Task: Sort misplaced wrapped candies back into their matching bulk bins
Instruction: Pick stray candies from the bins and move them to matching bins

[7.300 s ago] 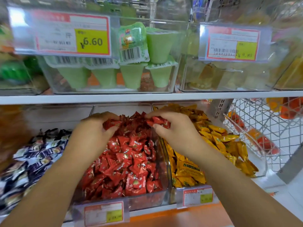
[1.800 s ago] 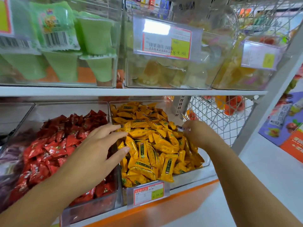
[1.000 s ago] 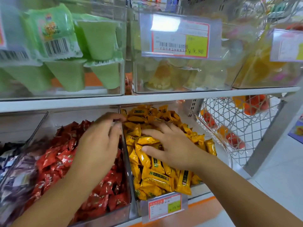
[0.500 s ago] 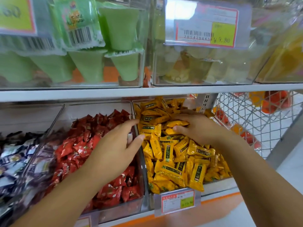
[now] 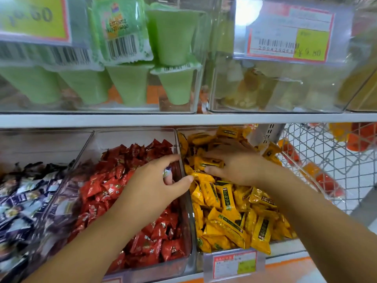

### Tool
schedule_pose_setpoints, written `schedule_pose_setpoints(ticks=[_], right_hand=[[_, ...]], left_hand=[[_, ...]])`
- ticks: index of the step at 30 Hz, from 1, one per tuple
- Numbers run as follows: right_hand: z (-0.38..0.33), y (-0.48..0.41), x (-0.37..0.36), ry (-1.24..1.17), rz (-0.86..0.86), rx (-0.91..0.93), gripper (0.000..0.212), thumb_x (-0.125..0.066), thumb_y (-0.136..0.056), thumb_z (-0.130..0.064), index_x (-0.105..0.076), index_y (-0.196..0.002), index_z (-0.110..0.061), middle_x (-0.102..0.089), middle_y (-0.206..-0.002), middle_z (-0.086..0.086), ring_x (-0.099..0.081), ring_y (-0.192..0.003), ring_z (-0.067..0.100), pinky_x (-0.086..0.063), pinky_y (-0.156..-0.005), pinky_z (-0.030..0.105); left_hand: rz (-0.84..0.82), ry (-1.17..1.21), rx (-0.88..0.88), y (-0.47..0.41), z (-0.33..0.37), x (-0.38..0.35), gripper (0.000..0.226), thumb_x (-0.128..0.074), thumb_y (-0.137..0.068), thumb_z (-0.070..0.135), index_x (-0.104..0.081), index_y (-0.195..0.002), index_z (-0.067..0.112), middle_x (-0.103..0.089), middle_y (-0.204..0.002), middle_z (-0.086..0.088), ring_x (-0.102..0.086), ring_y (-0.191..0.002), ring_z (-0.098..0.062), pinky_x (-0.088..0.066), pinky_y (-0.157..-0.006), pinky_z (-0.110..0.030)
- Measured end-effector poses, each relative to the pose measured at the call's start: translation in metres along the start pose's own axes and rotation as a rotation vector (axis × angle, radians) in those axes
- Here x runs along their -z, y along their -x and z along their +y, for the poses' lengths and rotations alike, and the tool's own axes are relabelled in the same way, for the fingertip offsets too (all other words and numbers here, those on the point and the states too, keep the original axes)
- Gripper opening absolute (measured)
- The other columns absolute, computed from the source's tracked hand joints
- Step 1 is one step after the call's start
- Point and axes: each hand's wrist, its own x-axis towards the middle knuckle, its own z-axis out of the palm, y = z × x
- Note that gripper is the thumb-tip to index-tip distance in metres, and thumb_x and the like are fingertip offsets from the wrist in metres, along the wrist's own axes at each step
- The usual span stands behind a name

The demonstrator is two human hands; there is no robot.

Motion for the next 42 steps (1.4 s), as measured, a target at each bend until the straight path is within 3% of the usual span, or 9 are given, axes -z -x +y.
schedule_pose_setpoints(ticks=[3,5,9,17,25,29,33,39,42], right_hand=[[0.013,0.008,0.008,0.030,-0.068,-0.002,0.051,-0.038,-0.093,-0.062,-0.029,-0.142,-0.052,-0.026,-0.154,-0.018,-0.004,-0.147,0.014,-0.011,-0.117,0.053],[0.013,0.009,0.019,0.011,-0.102,-0.006,0.047,-0.043,-0.093,-0.059,-0.039,-0.138,-0.050,-0.035,-0.150,-0.015,-0.019,-0.144,0.015,-0.021,-0.115,0.046],[-0.010,-0.009,0.042,-0.134,0.100,-0.033,0.024,-0.048,-0.096,-0.034,-0.069,-0.106,-0.027,-0.065,-0.109,-0.002,-0.058,-0.099,0.018,-0.048,-0.087,0.032],[-0.039,-0.050,0.035,-0.193,0.149,0.017,0.018,-0.052,-0.093,-0.021,-0.070,-0.098,-0.019,-0.064,-0.097,-0.006,-0.055,-0.089,0.011,-0.043,-0.076,0.026],[-0.008,-0.053,0.025,-0.176,0.069,0.014,0.022,-0.057,-0.092,-0.018,-0.066,-0.110,-0.027,-0.059,-0.115,-0.004,-0.054,-0.107,0.016,-0.036,-0.081,0.024],[0.003,-0.045,0.027,-0.144,0.081,-0.053,0.021,-0.054,-0.093,-0.020,-0.070,-0.103,-0.029,-0.060,-0.108,-0.009,-0.052,-0.097,0.011,-0.035,-0.076,0.024],[-0.020,-0.050,0.025,-0.232,0.092,0.048,0.018,-0.056,-0.092,-0.021,-0.069,-0.104,-0.024,-0.060,-0.100,-0.013,-0.055,-0.096,0.013,-0.041,-0.077,0.027],[-0.024,-0.064,0.021,-0.057,-0.103,0.027,0.047,-0.064,-0.077,-0.026,-0.055,-0.123,-0.030,-0.054,-0.124,0.004,-0.047,-0.117,0.026,-0.043,-0.097,0.044],[-0.021,-0.066,0.021,-0.032,-0.106,0.038,0.038,-0.066,-0.079,-0.023,-0.058,-0.114,-0.032,-0.054,-0.118,0.002,-0.048,-0.116,0.025,-0.045,-0.093,0.041]], left_hand=[[-0.011,0.032,0.007,-0.002,-0.004,-0.001,0.054,-0.062,-0.079,0.057,-0.049,-0.130,0.047,-0.058,-0.070,0.004,-0.059,-0.080,0.012,-0.037,-0.076,-0.004],[-0.022,0.037,-0.005,-0.003,-0.007,-0.003,0.058,-0.060,-0.077,0.061,-0.048,-0.131,0.047,-0.055,-0.068,0.006,-0.061,-0.081,0.007,-0.041,-0.083,-0.011],[-0.022,0.045,-0.007,-0.004,-0.009,-0.004,0.058,-0.059,-0.076,0.062,-0.049,-0.131,0.047,-0.055,-0.069,0.008,-0.061,-0.082,0.005,-0.044,-0.090,-0.017],[-0.019,0.069,-0.001,-0.003,-0.006,-0.004,0.058,-0.060,-0.077,0.059,-0.049,-0.132,0.045,-0.053,-0.068,0.012,-0.062,-0.081,0.002,-0.045,-0.088,-0.015],[-0.019,0.075,-0.011,-0.001,-0.003,0.000,0.055,-0.062,-0.080,0.056,-0.050,-0.132,0.043,-0.057,-0.073,0.016,-0.060,-0.076,0.008,-0.043,-0.084,-0.010],[-0.043,0.066,-0.048,0.000,0.001,0.001,0.049,-0.062,-0.083,0.052,-0.051,-0.130,0.043,-0.054,-0.068,0.036,-0.053,-0.068,0.016,-0.043,-0.077,-0.007],[-0.031,0.074,-0.038,-0.002,-0.002,0.000,0.056,-0.062,-0.082,0.053,-0.048,-0.135,0.041,-0.049,-0.064,0.017,-0.052,-0.064,0.015,-0.044,-0.078,-0.009],[-0.035,0.094,-0.032,-0.001,-0.002,0.001,0.052,-0.063,-0.082,0.053,-0.049,-0.132,0.044,-0.053,-0.064,0.017,-0.054,-0.071,0.014,-0.037,-0.069,-0.002],[-0.045,0.091,-0.023,-0.001,-0.004,0.001,0.053,-0.062,-0.082,0.053,-0.049,-0.132,0.044,-0.054,-0.066,0.021,-0.055,-0.076,0.015,-0.037,-0.074,-0.001]])
